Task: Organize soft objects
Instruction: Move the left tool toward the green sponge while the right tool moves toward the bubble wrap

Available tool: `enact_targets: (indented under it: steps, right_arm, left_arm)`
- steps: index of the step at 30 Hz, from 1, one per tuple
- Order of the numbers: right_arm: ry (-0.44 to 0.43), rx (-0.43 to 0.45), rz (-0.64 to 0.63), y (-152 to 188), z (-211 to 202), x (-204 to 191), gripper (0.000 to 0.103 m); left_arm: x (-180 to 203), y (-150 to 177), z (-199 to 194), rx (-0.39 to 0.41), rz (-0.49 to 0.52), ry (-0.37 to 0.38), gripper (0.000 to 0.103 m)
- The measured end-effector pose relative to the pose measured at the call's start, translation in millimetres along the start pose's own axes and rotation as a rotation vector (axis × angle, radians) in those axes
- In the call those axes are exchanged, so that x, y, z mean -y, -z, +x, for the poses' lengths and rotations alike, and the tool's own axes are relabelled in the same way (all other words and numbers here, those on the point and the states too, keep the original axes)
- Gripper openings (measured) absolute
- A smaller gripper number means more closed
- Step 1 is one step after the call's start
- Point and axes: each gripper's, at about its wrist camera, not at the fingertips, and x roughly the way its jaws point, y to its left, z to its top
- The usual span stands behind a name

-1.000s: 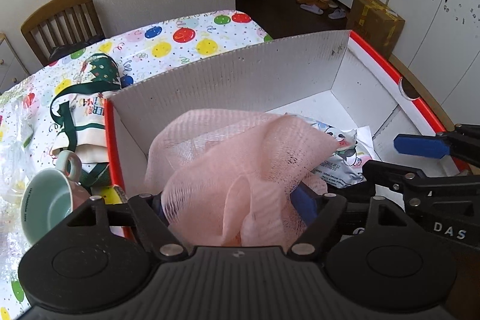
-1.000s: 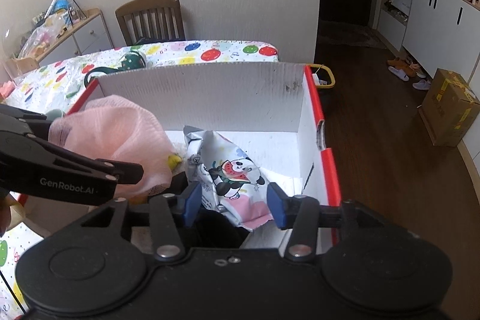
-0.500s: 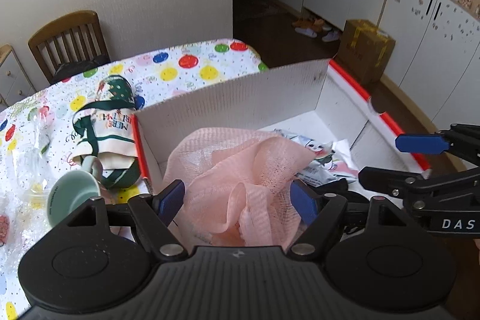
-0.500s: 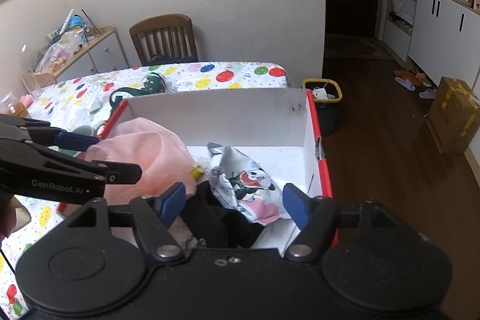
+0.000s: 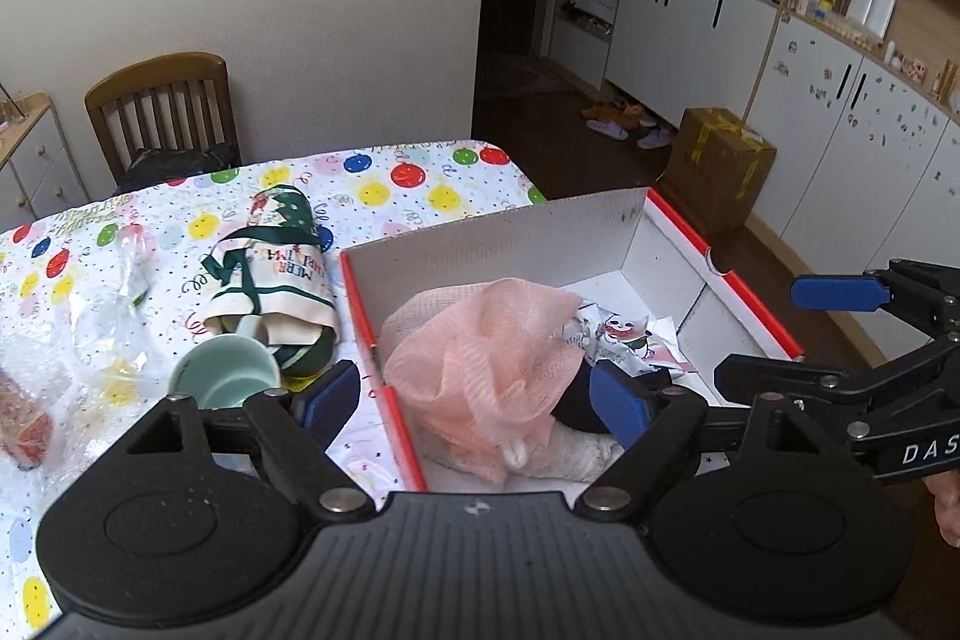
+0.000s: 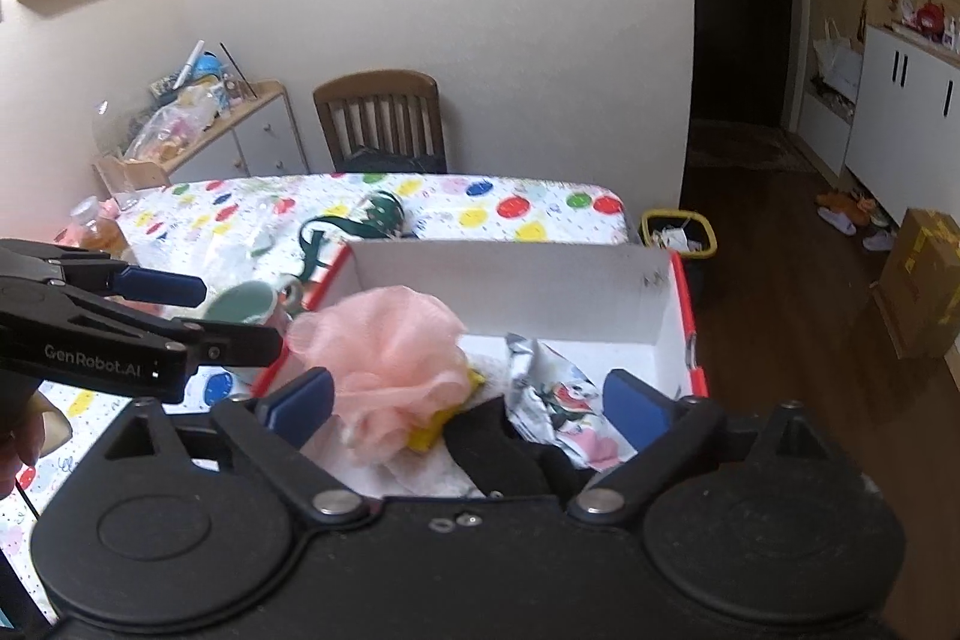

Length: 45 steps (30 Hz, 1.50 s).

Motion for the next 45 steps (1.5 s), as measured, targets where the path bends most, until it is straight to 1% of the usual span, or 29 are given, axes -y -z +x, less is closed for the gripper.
enact_targets:
  steps: [1, 4, 7, 11, 17, 20, 25, 36, 40, 45]
  right_arm:
    - [-0.004, 0.005, 0.000, -1, -2, -3, 0.099]
    - [-0.010, 0.023, -0.003, -4, -6, -14, 0.101]
    - [-0.020, 0.036, -0.002, -7, -11, -25, 0.102]
    - [-0.036, 0.048, -0.021, -10, -16, -45, 0.102]
    - [-0.058, 0.040, -0.027, -16, -10, -75, 0.103]
    - [-0.074, 0.032, -0.033, -20, -1, -92, 0.103]
    - [-0.102, 0.017, -0.048, -25, 17, -124, 0.103]
    - [-0.154, -0.039, -0.085, -38, 66, -199, 0.103]
    - [-0.178, -0.063, -0.106, -41, 86, -227, 0.103]
    - [-0.217, -0.110, -0.126, -40, 113, -260, 0.102]
  left_arm:
    - [-2, 1, -4, 0.007, 0.000, 0.002, 0.089]
    - [-10, 5, -16, 0.028, -0.002, 0.012, 0.096]
    - [-18, 7, -26, 0.037, -0.014, 0.033, 0.097]
    - [-32, 13, -41, 0.060, -0.014, 0.013, 0.098]
    - [-68, 24, -60, 0.088, -0.064, 0.010, 0.101]
    - [-90, 32, -67, 0.104, -0.090, -0.020, 0.103]
    - [-134, 46, -74, 0.106, -0.146, -0.069, 0.103]
    - [-235, 79, -94, 0.146, -0.201, -0.206, 0.103]
    - [-267, 90, -96, 0.139, -0.204, -0.242, 0.103]
    - [-310, 107, -94, 0.127, -0.242, -0.306, 0.103]
